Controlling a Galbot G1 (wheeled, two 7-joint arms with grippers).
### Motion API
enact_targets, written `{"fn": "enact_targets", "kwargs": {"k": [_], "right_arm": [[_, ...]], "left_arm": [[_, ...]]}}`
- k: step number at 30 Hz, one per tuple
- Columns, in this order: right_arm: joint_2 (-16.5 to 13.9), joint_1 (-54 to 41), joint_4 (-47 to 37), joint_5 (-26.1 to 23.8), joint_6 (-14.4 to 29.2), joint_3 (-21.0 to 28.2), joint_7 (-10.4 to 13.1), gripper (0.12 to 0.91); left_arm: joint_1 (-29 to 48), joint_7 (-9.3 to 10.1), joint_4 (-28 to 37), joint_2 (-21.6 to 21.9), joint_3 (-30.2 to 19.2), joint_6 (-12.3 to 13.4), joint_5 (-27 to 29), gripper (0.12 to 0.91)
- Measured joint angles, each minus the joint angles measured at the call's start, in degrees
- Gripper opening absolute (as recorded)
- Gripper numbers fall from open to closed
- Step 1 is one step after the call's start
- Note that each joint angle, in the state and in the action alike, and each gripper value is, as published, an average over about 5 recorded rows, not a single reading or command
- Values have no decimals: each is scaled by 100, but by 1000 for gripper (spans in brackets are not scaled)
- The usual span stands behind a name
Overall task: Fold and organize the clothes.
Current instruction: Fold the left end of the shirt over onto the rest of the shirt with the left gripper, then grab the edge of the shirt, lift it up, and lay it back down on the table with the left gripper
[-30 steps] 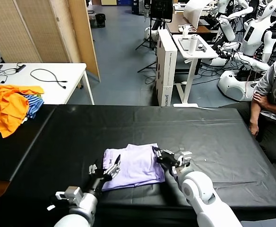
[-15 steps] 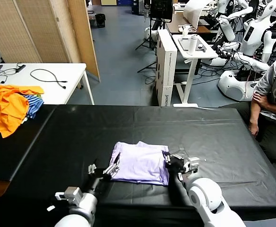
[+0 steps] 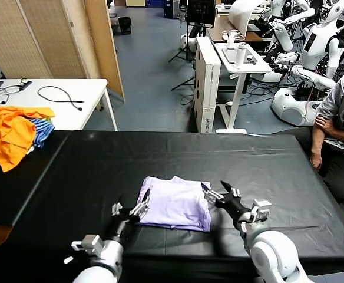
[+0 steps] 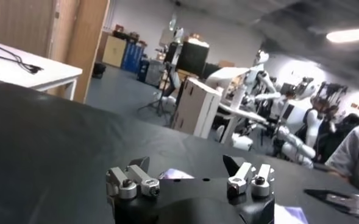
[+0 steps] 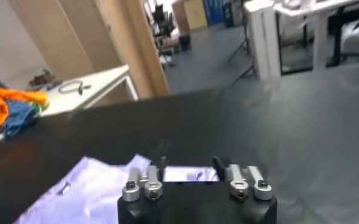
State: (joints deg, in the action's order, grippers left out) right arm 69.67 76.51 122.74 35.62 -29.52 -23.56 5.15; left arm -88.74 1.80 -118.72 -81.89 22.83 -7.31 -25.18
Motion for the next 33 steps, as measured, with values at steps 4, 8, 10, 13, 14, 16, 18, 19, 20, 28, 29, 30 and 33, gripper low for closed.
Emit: {"fn": "enact_targets", "kwargs": {"k": [4,8,10,13,14,16,18,19,20,28,29,30,33], "right_arm": [[-28,101,232,10,-7,-65,8,907],[-28,183,338,8,-14,-135,10,907],[-11,222,381,7,-14,-167,12,907],[24,275,425,4,-10,-216,12,907],[35,294,429,2,-7,-233,12,907],[50,333,433,-3,0,-269,12,907],[56,366,442,-5,7,-305,11,907],[57,376,445,-5,11,-321,10,907],[58,384,446,-5,16,-336,9,907],[134,404,358,-39,46,-344,9,907],[144,403,345,-49,52,-344,9,907],[154,403,331,-59,60,-346,9,907],[174,417,306,-89,83,-355,6,907]], "left_arm": [[83,-14,240,-20,51,65,-96,907],[165,22,429,-27,79,-11,-266,907],[217,37,509,-26,73,-63,-385,907],[293,47,629,-25,52,-109,-540,907],[312,47,660,-25,45,-121,-586,907],[345,42,700,-23,33,-148,-681,907],[380,33,726,-16,27,-184,-791,907],[400,30,741,-12,27,-206,-852,907],[421,27,759,-9,29,-229,-921,907],[550,21,921,4,28,-302,-1130,907],[563,21,932,6,20,-303,-1125,907],[577,21,943,7,13,-305,-1125,907],[615,22,967,9,0,-315,-1163,905]]}}
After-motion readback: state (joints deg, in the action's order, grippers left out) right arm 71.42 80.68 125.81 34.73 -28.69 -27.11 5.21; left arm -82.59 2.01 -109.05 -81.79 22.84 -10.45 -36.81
